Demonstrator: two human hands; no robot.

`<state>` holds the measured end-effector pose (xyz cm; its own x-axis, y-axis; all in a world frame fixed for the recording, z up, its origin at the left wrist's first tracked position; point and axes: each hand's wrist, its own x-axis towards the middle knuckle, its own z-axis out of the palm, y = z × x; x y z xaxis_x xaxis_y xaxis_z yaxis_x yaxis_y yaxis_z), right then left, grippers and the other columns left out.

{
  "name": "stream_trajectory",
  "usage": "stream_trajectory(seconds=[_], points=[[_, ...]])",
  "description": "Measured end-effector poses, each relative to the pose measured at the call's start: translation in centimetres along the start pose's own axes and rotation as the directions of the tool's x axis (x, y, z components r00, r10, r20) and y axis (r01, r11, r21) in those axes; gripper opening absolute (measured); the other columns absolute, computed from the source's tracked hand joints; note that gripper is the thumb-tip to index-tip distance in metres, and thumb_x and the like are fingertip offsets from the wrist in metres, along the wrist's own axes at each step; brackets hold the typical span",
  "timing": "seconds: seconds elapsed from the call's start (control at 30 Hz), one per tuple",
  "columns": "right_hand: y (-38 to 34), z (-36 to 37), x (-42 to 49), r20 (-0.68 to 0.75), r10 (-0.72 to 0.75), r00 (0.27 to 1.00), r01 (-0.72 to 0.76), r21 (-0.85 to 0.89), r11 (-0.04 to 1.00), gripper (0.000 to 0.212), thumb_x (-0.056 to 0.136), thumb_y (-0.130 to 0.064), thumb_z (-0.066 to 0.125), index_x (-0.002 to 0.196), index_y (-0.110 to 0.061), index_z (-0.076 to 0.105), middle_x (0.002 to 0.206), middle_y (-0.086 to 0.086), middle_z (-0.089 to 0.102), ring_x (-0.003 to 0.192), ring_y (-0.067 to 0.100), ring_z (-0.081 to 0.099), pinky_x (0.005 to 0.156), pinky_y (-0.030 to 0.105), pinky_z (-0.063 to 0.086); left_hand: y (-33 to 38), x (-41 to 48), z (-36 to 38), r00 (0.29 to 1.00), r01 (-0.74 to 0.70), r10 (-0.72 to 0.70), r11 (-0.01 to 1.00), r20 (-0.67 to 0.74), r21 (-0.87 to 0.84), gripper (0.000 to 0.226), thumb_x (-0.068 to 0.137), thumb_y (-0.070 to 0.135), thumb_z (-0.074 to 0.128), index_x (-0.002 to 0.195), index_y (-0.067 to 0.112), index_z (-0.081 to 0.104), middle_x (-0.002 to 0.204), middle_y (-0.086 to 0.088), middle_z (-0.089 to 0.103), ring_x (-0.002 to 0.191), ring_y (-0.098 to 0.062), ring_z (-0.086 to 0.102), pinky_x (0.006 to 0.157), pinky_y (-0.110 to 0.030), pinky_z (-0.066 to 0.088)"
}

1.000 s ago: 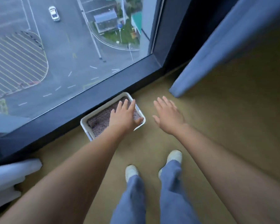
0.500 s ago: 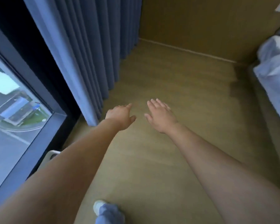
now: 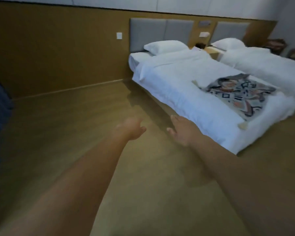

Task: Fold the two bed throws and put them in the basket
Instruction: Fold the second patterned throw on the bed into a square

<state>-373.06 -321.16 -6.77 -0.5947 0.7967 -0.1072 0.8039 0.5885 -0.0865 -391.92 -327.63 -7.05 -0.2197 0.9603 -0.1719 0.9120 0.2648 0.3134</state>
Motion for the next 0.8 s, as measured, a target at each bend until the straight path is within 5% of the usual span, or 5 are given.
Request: stream_trajectory(seconds=[0.27,0.8], points=[[18.3,-3.5,-0.4,-0.041,0.279,0.96,-0.275,0.068,0.959,0.059,0.099,-0.038,0.032,0.147,-0.009,0.015,0.155,0.008,0.021,0.143,0.025,0.017,0.115,0.037,0.017,18.4,13.5,2.2,0.927,-0.367,0.355,0.926,0.122,0.088,0.051,0.093,0.038,0.048,0.138,0.015,0.041,0.144,-0.007,0.042,0.131,-0.025,0.04,0.104,-0.036,0.034],[48.0,-7.0,13.1,0.036,0.462,0.886,-0.463,0.109,0.88,0.055,0.097,-0.038,0.038,0.142,-0.008,0.026,0.147,0.012,0.033,0.134,0.03,0.032,0.108,0.044,0.033,43.5,41.6,4.3,0.84,-0.53,0.492,0.835,0.23,0.149,0.053,0.096,0.039,0.043,0.142,0.016,0.033,0.149,-0.004,0.036,0.134,-0.024,0.035,0.107,-0.039,0.033]])
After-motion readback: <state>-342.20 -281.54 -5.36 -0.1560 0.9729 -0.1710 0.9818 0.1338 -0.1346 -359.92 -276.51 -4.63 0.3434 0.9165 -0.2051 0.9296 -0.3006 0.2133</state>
